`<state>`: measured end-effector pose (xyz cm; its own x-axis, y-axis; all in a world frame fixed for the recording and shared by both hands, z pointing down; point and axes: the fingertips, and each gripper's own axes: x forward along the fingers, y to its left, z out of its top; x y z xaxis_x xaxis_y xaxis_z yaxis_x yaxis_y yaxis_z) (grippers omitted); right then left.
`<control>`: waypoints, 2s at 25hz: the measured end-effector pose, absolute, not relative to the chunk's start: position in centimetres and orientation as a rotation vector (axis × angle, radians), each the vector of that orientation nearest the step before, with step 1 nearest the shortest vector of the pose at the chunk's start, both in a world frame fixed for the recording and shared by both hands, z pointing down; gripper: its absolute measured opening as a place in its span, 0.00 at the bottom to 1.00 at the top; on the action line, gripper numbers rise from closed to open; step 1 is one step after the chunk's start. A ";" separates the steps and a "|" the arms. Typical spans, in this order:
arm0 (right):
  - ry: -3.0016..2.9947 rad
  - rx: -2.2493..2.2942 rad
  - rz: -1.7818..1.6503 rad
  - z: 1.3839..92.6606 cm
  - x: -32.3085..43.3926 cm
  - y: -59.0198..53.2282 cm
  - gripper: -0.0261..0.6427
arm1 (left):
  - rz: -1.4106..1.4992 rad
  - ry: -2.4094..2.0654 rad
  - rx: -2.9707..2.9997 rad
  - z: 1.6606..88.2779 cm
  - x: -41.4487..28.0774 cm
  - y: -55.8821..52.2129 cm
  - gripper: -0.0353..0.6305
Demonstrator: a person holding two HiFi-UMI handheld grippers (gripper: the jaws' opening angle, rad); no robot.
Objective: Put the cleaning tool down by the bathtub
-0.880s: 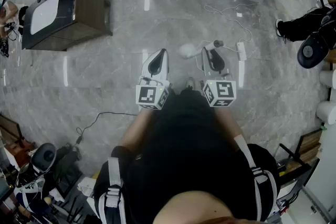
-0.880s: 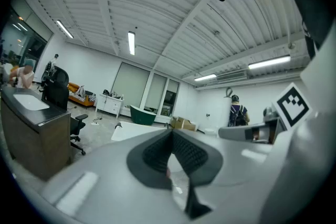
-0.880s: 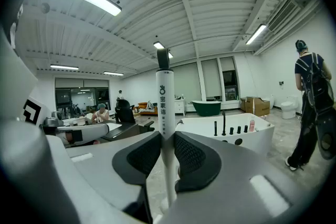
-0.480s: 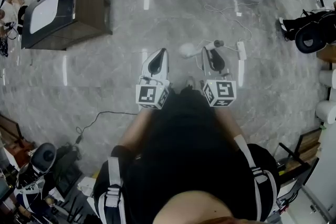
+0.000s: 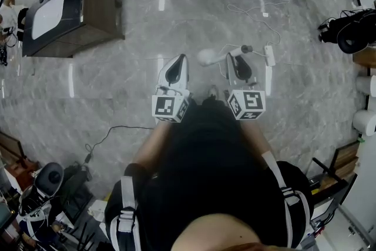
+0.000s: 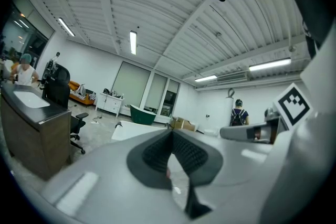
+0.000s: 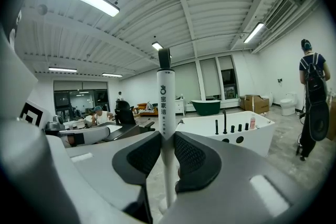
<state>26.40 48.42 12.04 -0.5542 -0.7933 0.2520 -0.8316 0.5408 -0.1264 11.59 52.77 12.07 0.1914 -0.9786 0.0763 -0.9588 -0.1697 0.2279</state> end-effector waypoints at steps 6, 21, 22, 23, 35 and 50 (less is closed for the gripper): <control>-2.594 1.399 0.341 12.0 25.0 48.5 0.17 | -0.127 -1.849 2.256 11.9 10.1 52.8 0.06; -2.558 1.466 0.318 12.8 20.6 49.2 0.17 | -0.143 -1.821 2.279 12.7 4.6 53.6 0.06; -2.558 1.462 0.318 12.8 20.4 49.3 0.17 | -0.145 -1.823 2.273 12.7 4.3 53.6 0.06; -2.558 1.460 0.318 12.8 20.2 49.2 0.17 | -0.148 -1.826 2.268 12.7 4.1 53.5 0.06; -2.563 1.449 0.326 13.3 18.3 44.6 0.17 | -0.144 -1.845 2.254 12.7 2.2 49.1 0.06; -2.549 1.430 0.345 14.8 18.0 34.5 0.17 | -0.113 -1.829 2.264 13.7 2.7 38.3 0.06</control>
